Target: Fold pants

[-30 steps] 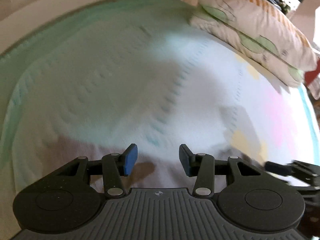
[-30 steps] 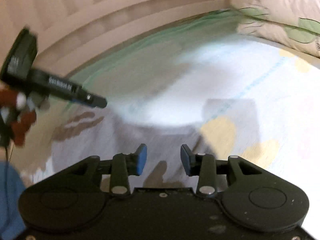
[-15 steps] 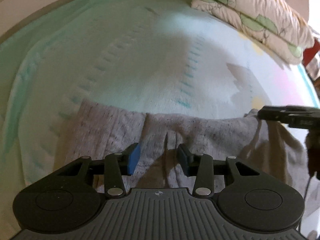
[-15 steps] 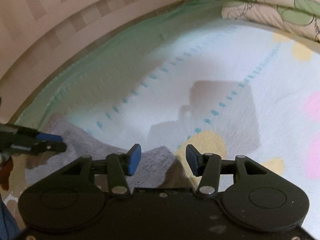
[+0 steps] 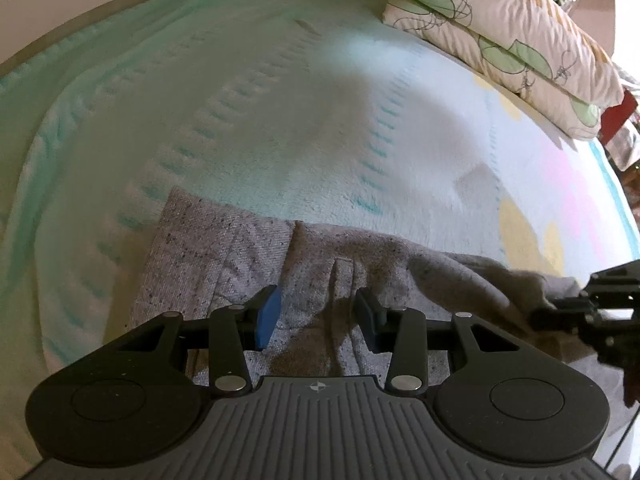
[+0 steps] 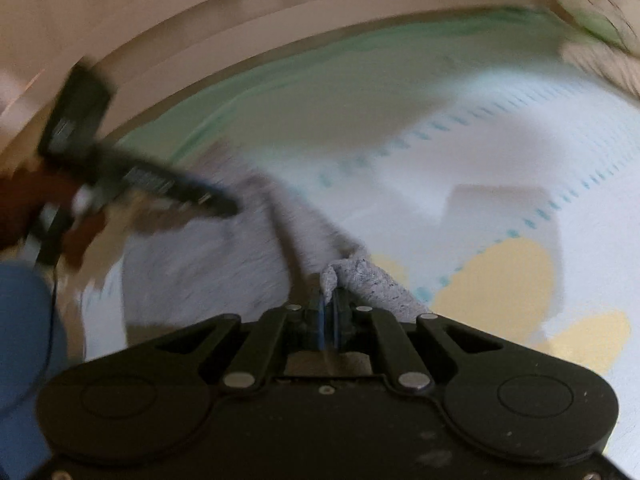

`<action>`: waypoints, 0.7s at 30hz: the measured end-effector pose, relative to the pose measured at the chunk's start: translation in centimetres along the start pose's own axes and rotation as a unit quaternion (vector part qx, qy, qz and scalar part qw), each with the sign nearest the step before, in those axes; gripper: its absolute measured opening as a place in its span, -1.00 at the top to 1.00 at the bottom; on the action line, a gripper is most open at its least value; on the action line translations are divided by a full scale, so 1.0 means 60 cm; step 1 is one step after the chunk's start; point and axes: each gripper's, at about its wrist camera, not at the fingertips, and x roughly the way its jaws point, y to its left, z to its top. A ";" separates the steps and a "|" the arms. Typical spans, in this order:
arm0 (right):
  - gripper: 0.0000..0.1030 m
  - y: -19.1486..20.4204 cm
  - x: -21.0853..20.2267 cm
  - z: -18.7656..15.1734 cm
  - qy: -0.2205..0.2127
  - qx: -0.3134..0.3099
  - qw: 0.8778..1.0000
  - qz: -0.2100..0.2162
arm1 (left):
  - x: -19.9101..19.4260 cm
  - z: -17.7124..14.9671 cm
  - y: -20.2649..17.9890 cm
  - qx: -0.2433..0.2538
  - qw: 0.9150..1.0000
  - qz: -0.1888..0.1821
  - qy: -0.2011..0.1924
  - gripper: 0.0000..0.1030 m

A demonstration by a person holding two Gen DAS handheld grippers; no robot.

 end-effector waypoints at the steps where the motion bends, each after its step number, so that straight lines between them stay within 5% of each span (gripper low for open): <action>1: 0.89 0.004 0.001 -0.002 -0.004 -0.007 1.000 -0.009 | 0.000 -0.001 -0.002 0.001 1.000 0.002 0.000 0.20; 7: 0.92 -0.056 -0.002 0.027 -0.065 0.048 0.989 -0.121 | -0.003 -0.002 0.001 0.000 1.000 0.000 0.002 0.20; 18: 0.93 -0.093 0.076 0.022 -0.034 0.087 0.983 -0.158 | -0.018 -0.015 -0.008 0.068 0.997 0.031 0.030 0.35; 21: 0.59 -0.101 0.054 0.022 -0.047 0.100 0.981 -0.161 | -0.022 -0.016 -0.014 0.084 0.995 0.045 0.038 0.35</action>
